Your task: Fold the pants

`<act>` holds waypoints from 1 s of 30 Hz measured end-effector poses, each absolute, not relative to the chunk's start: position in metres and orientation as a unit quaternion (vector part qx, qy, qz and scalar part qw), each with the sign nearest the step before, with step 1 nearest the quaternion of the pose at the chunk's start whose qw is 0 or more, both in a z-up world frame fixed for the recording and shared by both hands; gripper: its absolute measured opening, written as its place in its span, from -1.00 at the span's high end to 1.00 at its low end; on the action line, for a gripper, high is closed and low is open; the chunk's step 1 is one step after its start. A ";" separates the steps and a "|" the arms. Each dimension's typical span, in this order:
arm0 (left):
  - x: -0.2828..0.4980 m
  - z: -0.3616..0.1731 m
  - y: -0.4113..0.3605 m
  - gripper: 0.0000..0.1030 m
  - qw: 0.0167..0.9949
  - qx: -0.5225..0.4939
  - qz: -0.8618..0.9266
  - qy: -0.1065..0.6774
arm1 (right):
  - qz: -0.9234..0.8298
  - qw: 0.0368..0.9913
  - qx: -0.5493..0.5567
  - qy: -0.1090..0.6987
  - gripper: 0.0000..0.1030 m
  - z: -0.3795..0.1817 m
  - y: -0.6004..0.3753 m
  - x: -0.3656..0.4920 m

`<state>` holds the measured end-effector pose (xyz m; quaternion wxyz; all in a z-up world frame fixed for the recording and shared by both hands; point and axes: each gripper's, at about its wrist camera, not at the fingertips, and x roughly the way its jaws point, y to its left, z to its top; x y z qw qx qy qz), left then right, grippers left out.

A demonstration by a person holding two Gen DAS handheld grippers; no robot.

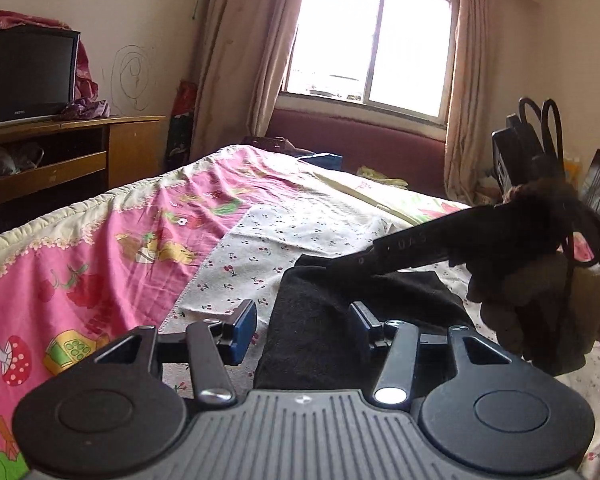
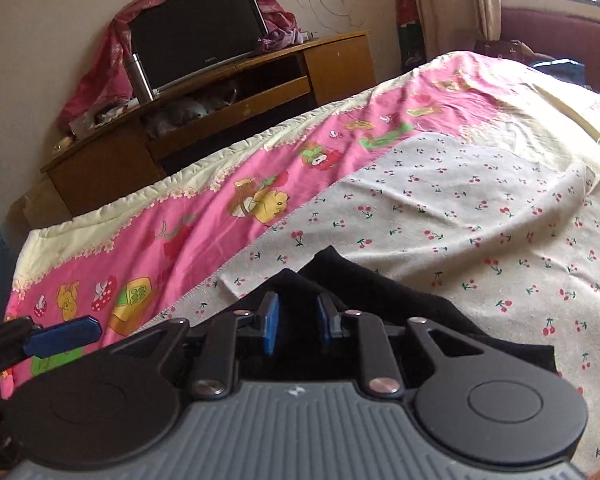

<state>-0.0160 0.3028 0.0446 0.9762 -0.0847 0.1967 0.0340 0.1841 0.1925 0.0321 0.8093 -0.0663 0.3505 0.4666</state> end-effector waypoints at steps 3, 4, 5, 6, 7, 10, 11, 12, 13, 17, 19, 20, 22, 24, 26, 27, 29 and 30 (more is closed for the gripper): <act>-0.004 0.028 0.298 -0.23 0.970 -0.067 0.015 0.234 | 0.463 0.815 -0.064 0.342 0.57 0.047 0.167 0.198; 0.000 0.019 0.296 -0.25 0.966 -0.058 0.023 0.252 | 0.463 0.810 -0.078 0.351 0.51 0.049 0.160 0.205; 0.001 0.012 0.296 -0.26 0.964 -0.054 0.025 0.259 | 0.463 0.803 -0.088 0.364 0.51 0.050 0.154 0.212; 0.000 0.008 0.297 -0.29 0.964 -0.057 0.024 0.259 | 0.462 0.799 -0.096 0.373 0.51 0.050 0.147 0.219; -0.002 0.006 0.300 -0.37 0.965 -0.063 0.022 0.254 | 0.465 0.791 -0.104 0.383 0.51 0.050 0.142 0.225; 0.001 0.005 0.309 -0.53 0.962 -0.088 0.022 0.259 | 0.489 0.761 -0.118 0.411 0.51 0.048 0.128 0.242; 0.000 0.005 0.310 -0.53 0.960 -0.099 0.019 0.260 | 0.508 0.746 -0.121 0.413 0.51 0.049 0.126 0.244; 0.001 0.005 0.312 -0.53 0.959 -0.105 0.017 0.262 | 0.521 0.737 -0.127 0.412 0.51 0.050 0.126 0.245; 0.003 0.004 0.312 -0.53 0.958 -0.108 0.016 0.264 | 0.537 0.726 -0.140 0.406 0.51 0.052 0.129 0.246; 0.006 0.007 0.310 -0.53 0.956 -0.109 0.018 0.272 | 0.592 0.671 -0.176 0.411 0.51 0.047 0.154 0.257; 0.008 0.009 0.307 -0.53 0.956 -0.101 0.020 0.274 | 0.604 0.635 -0.216 0.430 0.54 0.034 0.171 0.261; 0.009 0.009 0.306 -0.53 0.957 -0.096 0.021 0.274 | 0.606 0.630 -0.233 0.425 0.54 0.030 0.175 0.261; 0.010 0.010 0.304 -0.53 0.958 -0.088 0.022 0.274 | 0.617 0.612 -0.251 0.427 0.54 0.020 0.182 0.265; 0.012 0.009 0.303 -0.53 0.958 -0.088 0.021 0.274 | 0.622 0.609 -0.235 0.432 0.49 0.019 0.180 0.274; 0.013 0.009 0.302 -0.53 0.957 -0.092 0.018 0.274 | 0.627 0.617 -0.213 0.425 0.42 0.022 0.175 0.281; 0.014 0.008 0.302 -0.53 0.957 -0.093 0.017 0.274 | 0.628 0.620 -0.204 0.424 0.42 0.022 0.174 0.284; 0.016 0.007 0.301 -0.53 0.958 -0.089 0.016 0.274 | 0.629 0.618 -0.193 0.429 0.38 0.019 0.176 0.282; 0.016 0.007 0.301 -0.54 0.958 -0.088 0.016 0.274 | 0.637 0.615 -0.192 0.424 0.38 0.019 0.177 0.277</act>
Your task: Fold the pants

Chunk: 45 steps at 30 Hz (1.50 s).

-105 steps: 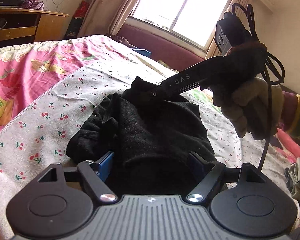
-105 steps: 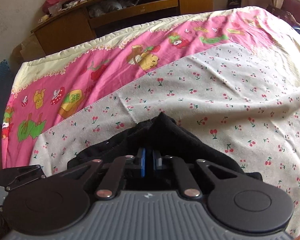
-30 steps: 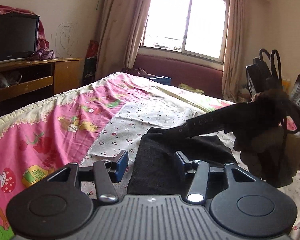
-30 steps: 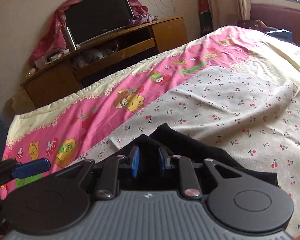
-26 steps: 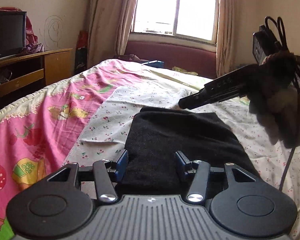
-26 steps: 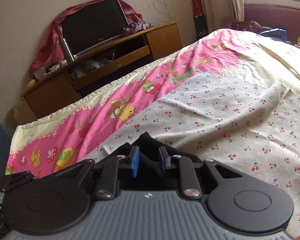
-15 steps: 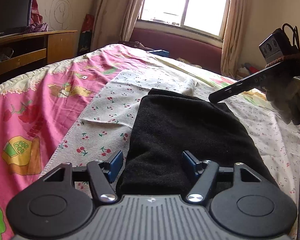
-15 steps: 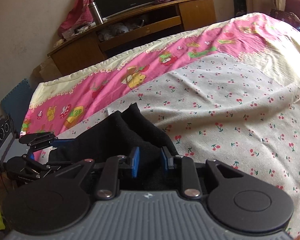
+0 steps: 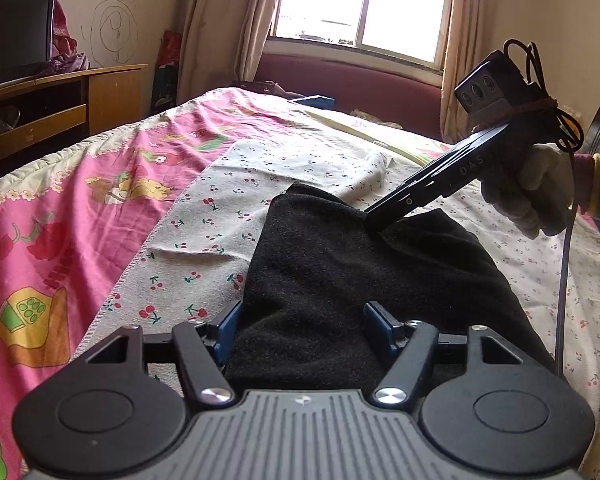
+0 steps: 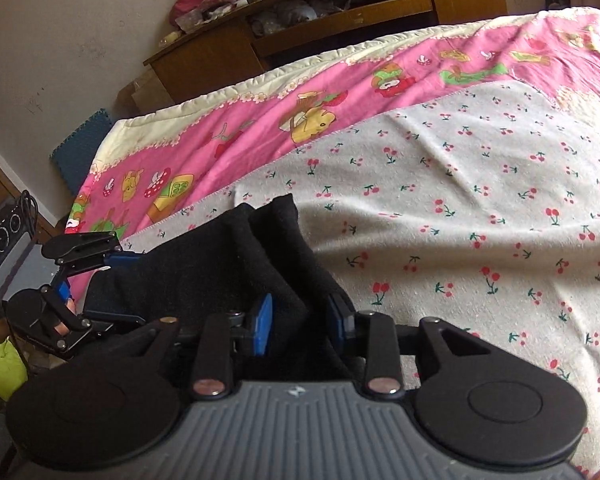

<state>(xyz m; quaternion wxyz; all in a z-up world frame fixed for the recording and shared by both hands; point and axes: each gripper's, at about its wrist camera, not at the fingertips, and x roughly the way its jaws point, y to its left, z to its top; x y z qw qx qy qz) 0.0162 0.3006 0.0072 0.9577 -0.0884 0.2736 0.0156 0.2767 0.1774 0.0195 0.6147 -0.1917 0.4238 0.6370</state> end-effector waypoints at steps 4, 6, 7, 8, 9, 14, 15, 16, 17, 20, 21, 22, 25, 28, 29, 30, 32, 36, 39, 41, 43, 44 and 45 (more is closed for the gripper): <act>0.017 0.006 0.302 -0.54 0.956 -0.096 0.016 0.275 | 0.656 0.606 -0.188 0.409 0.38 0.016 0.196 0.262; 0.017 0.006 0.303 -0.55 0.956 -0.101 0.018 0.276 | 0.642 0.623 -0.143 0.424 0.65 0.013 0.206 0.267; 0.017 0.005 0.303 -0.56 0.955 -0.102 0.020 0.278 | 0.635 0.632 -0.131 0.424 0.93 0.013 0.210 0.268; 0.017 0.004 0.304 -0.56 0.954 -0.104 0.023 0.279 | 0.626 0.643 -0.127 0.423 0.96 0.013 0.213 0.269; 0.018 0.002 0.304 -0.56 0.954 -0.108 0.025 0.280 | 0.611 0.654 -0.124 0.428 0.98 0.009 0.216 0.271; 0.016 0.000 0.311 -0.64 0.950 -0.133 0.025 0.283 | 0.532 0.708 -0.119 0.449 1.00 -0.013 0.212 0.278; 0.014 0.002 0.312 -0.63 0.950 -0.135 0.025 0.282 | 0.528 0.716 -0.109 0.443 0.99 -0.007 0.208 0.277; 0.010 0.005 0.313 -0.63 0.951 -0.132 0.024 0.279 | 0.525 0.728 -0.097 0.431 0.92 0.001 0.201 0.275; 0.004 0.009 0.313 -0.63 0.954 -0.121 0.027 0.273 | 0.518 0.744 -0.082 0.413 0.83 0.013 0.192 0.271; -0.015 0.021 0.315 -0.63 0.961 -0.093 0.035 0.258 | 0.506 0.778 -0.047 0.370 0.83 0.040 0.163 0.253; -0.019 0.023 0.317 -0.63 0.962 -0.092 0.038 0.255 | 0.502 0.784 -0.041 0.362 0.83 0.046 0.152 0.245; -0.023 0.025 0.320 -0.62 0.963 -0.094 0.041 0.251 | 0.499 0.789 -0.036 0.357 0.83 0.048 0.144 0.237; -0.026 0.023 0.330 -0.63 0.961 -0.109 0.048 0.250 | 0.484 0.798 -0.036 0.356 0.83 0.050 0.123 0.206; -0.023 0.007 0.337 -0.69 0.955 -0.111 0.051 0.269 | 0.449 0.807 -0.055 0.380 0.77 0.037 0.111 0.186; -0.021 0.002 0.342 -0.70 0.953 -0.125 0.051 0.273 | 0.423 0.810 -0.068 0.399 0.81 0.027 0.109 0.184; -0.020 0.003 0.346 -0.69 0.950 -0.140 0.048 0.274 | 0.407 0.809 -0.073 0.417 0.82 0.018 0.105 0.184; -0.017 0.016 0.346 -0.67 0.956 -0.131 0.040 0.259 | 0.389 0.816 -0.036 0.427 0.76 0.016 0.093 0.184; -0.007 0.036 0.342 -0.59 0.963 -0.086 0.023 0.255 | 0.376 0.824 0.049 0.422 0.66 0.027 0.067 0.177; -0.010 0.039 0.343 -0.59 0.957 -0.117 -0.040 0.264 | 0.364 0.822 0.066 0.432 0.64 0.027 0.061 0.170; -0.009 0.035 0.339 -0.59 0.954 -0.102 -0.041 0.278 | 0.370 0.821 0.069 0.429 0.64 0.030 0.059 0.160; -0.004 0.027 0.339 -0.56 0.948 -0.095 -0.037 0.301 | 0.376 0.823 0.075 0.420 0.64 0.033 0.056 0.141; -0.001 0.026 0.342 -0.48 0.945 -0.103 -0.048 0.307 | 0.385 0.821 0.074 0.415 0.64 0.035 0.058 0.129; 0.002 0.026 0.345 -0.33 0.941 -0.116 -0.062 0.312 | 0.401 0.818 0.058 0.408 0.64 0.038 0.062 0.113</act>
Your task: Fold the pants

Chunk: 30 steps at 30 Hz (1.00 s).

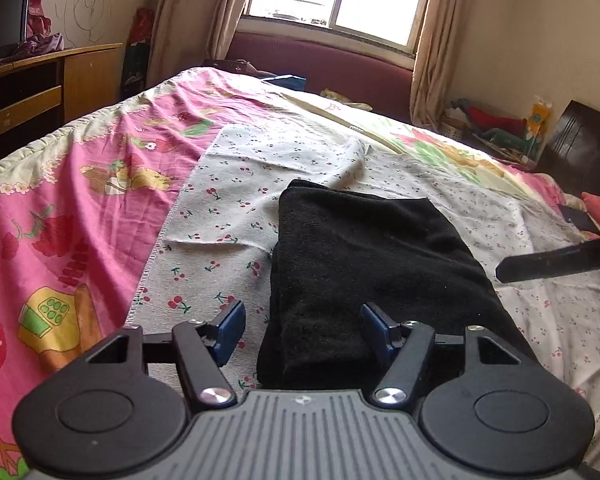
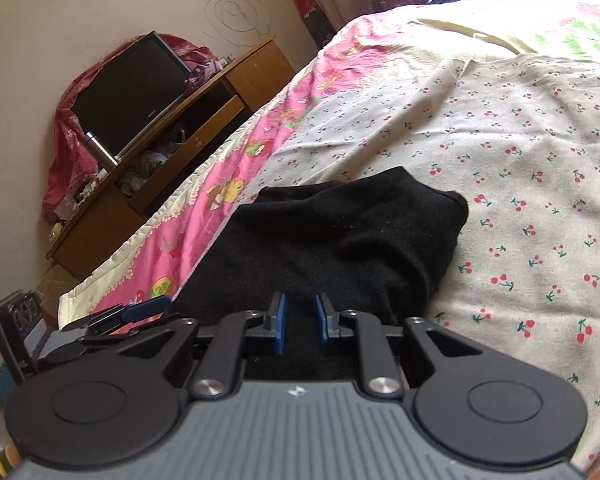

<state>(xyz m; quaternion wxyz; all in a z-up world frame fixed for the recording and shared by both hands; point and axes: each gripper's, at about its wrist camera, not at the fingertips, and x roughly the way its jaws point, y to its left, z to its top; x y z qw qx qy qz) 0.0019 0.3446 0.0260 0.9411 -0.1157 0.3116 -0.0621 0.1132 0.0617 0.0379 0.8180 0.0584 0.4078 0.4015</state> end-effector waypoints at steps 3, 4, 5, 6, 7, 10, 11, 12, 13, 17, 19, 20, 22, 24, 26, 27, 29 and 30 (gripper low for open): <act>0.022 0.030 0.347 -0.15 0.930 -0.120 -0.090 0.335 | 0.443 0.816 -0.058 0.366 0.48 0.042 0.089 0.057; 0.029 0.030 0.348 -0.15 0.928 -0.114 -0.094 0.342 | 0.455 0.813 -0.092 0.351 0.31 0.041 0.098 0.043; 0.039 0.029 0.350 -0.16 0.923 -0.112 -0.103 0.352 | 0.470 0.808 -0.139 0.327 0.19 0.037 0.112 0.024; 0.046 0.028 0.352 -0.17 0.918 -0.114 -0.111 0.363 | 0.477 0.806 -0.166 0.308 0.18 0.034 0.121 0.013; 0.053 0.028 0.354 -0.19 0.915 -0.117 -0.115 0.369 | 0.477 0.808 -0.198 0.284 0.18 0.028 0.135 0.001; 0.069 0.029 0.350 -0.23 0.915 -0.096 -0.113 0.375 | 0.462 0.816 -0.256 0.235 0.18 0.012 0.167 -0.010; 0.075 0.029 0.347 -0.23 0.915 -0.090 -0.112 0.377 | 0.454 0.817 -0.272 0.227 0.16 0.004 0.179 -0.010; 0.078 0.029 0.344 -0.17 0.915 -0.087 -0.112 0.379 | 0.444 0.817 -0.293 0.221 0.16 -0.005 0.190 -0.008; 0.081 0.030 0.342 -0.03 0.915 -0.084 -0.110 0.379 | 0.431 0.820 -0.313 0.209 0.18 -0.012 0.197 -0.008; 0.090 0.045 0.343 0.38 0.918 -0.070 -0.123 0.369 | 0.404 0.837 -0.292 0.226 0.67 -0.005 0.201 0.003; 0.093 0.057 0.347 0.40 0.923 -0.082 -0.139 0.350 | 0.394 0.853 -0.244 0.239 0.72 0.014 0.194 0.008; 0.093 0.062 0.347 0.40 0.927 -0.079 -0.142 0.338 | 0.389 0.863 -0.214 0.241 0.76 0.024 0.188 0.011; 0.095 0.064 0.348 0.40 0.933 -0.075 -0.140 0.322 | 0.375 0.877 -0.195 0.226 0.76 0.032 0.188 0.012; 0.102 0.052 0.350 0.40 0.929 -0.076 -0.130 0.338 | 0.370 0.878 -0.204 0.225 0.71 0.020 0.201 0.012; 0.102 0.030 0.351 0.34 0.923 -0.063 -0.114 0.363 | 0.374 0.862 -0.225 0.256 0.48 -0.002 0.213 0.014; 0.097 0.023 0.355 0.25 0.921 -0.068 -0.112 0.365 | 0.379 0.856 -0.234 0.263 0.47 -0.008 0.214 0.012; 0.086 0.017 0.372 0.09 0.920 -0.116 -0.113 0.357 | 0.391 0.852 -0.236 0.255 0.33 -0.007 0.207 0.004; 0.084 0.017 0.380 0.03 0.919 -0.140 -0.111 0.353 | 0.399 0.850 -0.232 0.254 0.25 -0.004 0.202 0.002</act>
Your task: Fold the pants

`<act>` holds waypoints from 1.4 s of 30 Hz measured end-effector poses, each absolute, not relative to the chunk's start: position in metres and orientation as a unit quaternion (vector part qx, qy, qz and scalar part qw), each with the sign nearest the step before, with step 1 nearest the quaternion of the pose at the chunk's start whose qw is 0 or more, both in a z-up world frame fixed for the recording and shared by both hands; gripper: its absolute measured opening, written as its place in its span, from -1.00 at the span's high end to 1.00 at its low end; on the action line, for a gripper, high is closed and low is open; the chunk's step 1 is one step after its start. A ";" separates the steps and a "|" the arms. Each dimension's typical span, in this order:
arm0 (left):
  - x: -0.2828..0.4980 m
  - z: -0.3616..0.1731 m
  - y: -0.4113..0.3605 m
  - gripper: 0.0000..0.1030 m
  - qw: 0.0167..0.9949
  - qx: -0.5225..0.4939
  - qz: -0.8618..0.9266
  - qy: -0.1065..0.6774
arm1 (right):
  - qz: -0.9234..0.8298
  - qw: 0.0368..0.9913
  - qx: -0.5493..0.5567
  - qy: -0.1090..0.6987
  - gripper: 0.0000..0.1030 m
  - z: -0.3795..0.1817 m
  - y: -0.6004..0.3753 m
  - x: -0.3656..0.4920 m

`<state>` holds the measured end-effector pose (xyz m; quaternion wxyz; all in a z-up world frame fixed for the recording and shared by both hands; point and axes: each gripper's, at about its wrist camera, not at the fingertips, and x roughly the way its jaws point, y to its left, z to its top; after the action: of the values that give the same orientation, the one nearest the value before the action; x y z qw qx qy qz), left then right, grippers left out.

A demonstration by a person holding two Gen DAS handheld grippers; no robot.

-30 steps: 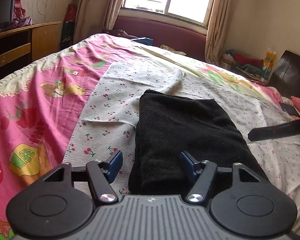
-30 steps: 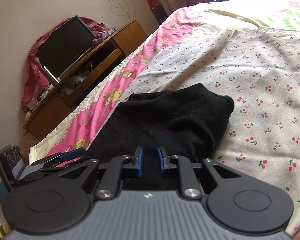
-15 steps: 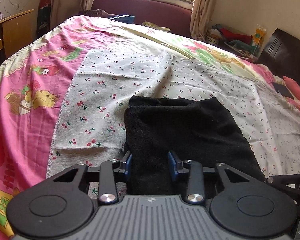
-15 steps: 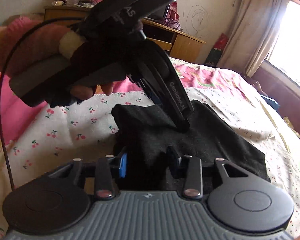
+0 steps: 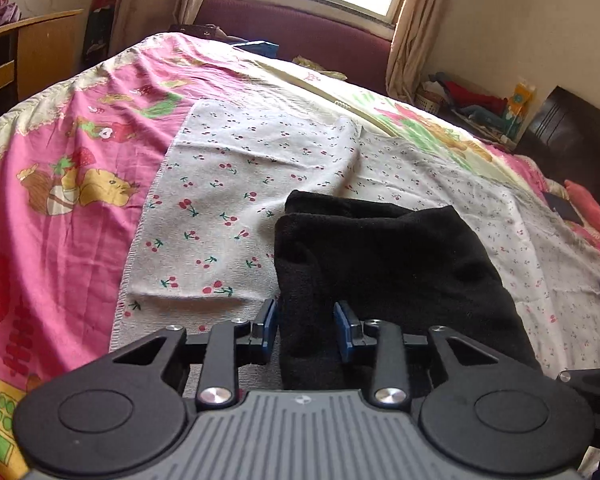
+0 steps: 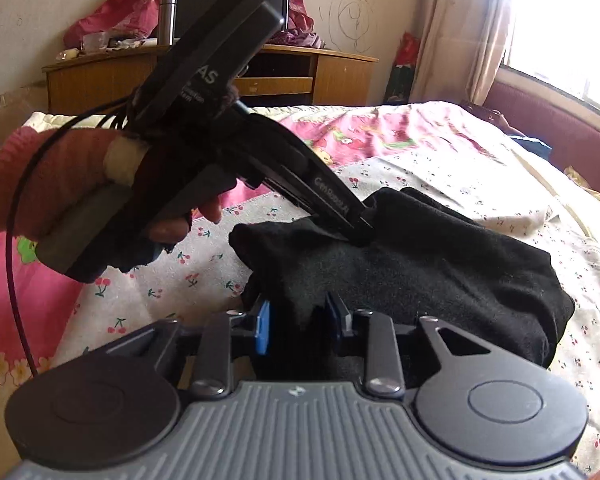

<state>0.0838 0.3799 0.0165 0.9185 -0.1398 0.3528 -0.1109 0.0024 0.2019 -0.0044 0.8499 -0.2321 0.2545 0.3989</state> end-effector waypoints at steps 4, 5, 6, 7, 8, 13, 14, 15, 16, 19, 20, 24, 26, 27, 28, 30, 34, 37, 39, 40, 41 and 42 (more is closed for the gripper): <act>0.072 0.025 0.399 0.06 0.925 -0.183 -0.091 0.320 | 0.408 0.851 -0.198 0.265 0.15 0.016 0.169 0.000; 0.068 0.030 0.400 0.06 0.928 -0.192 -0.094 0.307 | 0.403 0.856 -0.183 0.265 0.15 0.022 0.158 0.000; 0.063 0.036 0.398 0.06 0.930 -0.194 -0.104 0.293 | 0.397 0.863 -0.166 0.265 0.15 0.028 0.148 0.001; 0.058 0.041 0.395 0.06 0.934 -0.189 -0.110 0.283 | 0.387 0.871 -0.145 0.266 0.15 0.033 0.138 0.005; 0.053 0.045 0.389 0.06 0.939 -0.175 -0.115 0.273 | 0.377 0.877 -0.134 0.265 0.15 0.035 0.133 0.008; 0.050 0.027 0.349 0.04 0.937 -0.048 -0.115 0.327 | 0.339 0.888 -0.138 0.279 0.15 0.017 0.127 0.022; 0.051 0.019 0.345 0.02 0.935 -0.029 -0.110 0.337 | 0.333 0.882 -0.137 0.302 0.21 0.007 0.126 0.029; 0.051 0.013 0.344 -0.07 0.934 -0.019 -0.105 0.341 | 0.331 0.878 -0.138 0.317 0.22 0.001 0.124 0.033; 0.050 0.013 0.349 -0.09 0.934 -0.037 -0.100 0.340 | 0.333 0.876 -0.135 0.322 0.22 -0.001 0.121 0.033; 0.048 0.029 0.363 -0.07 0.935 -0.092 -0.116 0.323 | 0.330 0.887 -0.093 0.309 0.15 0.016 0.103 0.031; 0.049 0.032 0.365 -0.08 0.935 -0.093 -0.119 0.320 | 0.317 0.894 -0.071 0.308 0.08 0.023 0.093 0.034; 0.068 0.023 0.372 -0.15 0.923 -0.101 -0.124 0.351 | 0.286 0.899 0.009 0.332 -0.02 0.025 0.056 0.063; 0.074 0.014 0.382 -0.20 0.914 -0.136 -0.127 0.361 | 0.264 0.892 0.063 0.362 -0.06 0.014 0.042 0.088; 0.075 0.011 0.386 -0.20 0.909 -0.157 -0.132 0.363 | 0.258 0.887 0.095 0.372 -0.06 0.007 0.035 0.099; 0.075 0.008 0.389 -0.20 0.905 -0.173 -0.136 0.364 | 0.252 0.883 0.122 0.377 -0.07 0.001 0.029 0.109; 0.075 0.005 0.388 -0.22 0.904 -0.173 -0.135 0.366 | 0.256 0.870 0.175 0.384 -0.10 -0.008 0.020 0.129; 0.064 0.020 0.375 -0.21 0.923 -0.121 -0.107 0.348 | 0.257 0.844 0.249 0.399 -0.13 -0.022 0.020 0.169; 0.039 0.051 0.348 -0.19 0.947 -0.046 -0.110 0.297 | 0.261 0.827 0.283 0.409 -0.14 -0.030 0.018 0.189; 0.028 0.063 0.324 -0.19 0.945 -0.038 -0.152 0.285 | 0.276 0.815 0.288 0.420 -0.15 -0.033 0.018 0.197; 0.024 0.067 0.307 -0.19 0.941 -0.034 -0.184 0.282 | 0.283 0.809 0.289 0.426 -0.08 -0.033 0.017 0.201; 0.021 0.067 0.292 -0.19 0.937 -0.028 -0.208 0.278 | 0.288 0.806 0.290 0.429 0.14 -0.033 0.016 0.203; 0.019 0.064 0.269 -0.20 0.930 -0.008 -0.242 0.277 | 0.293 0.803 0.287 0.432 0.20 -0.033 0.016 0.206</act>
<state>0.0193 0.2695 0.0642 0.9299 -0.0077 0.2769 -0.2421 0.2061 0.0156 -0.0327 0.8035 0.2867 0.4320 0.2926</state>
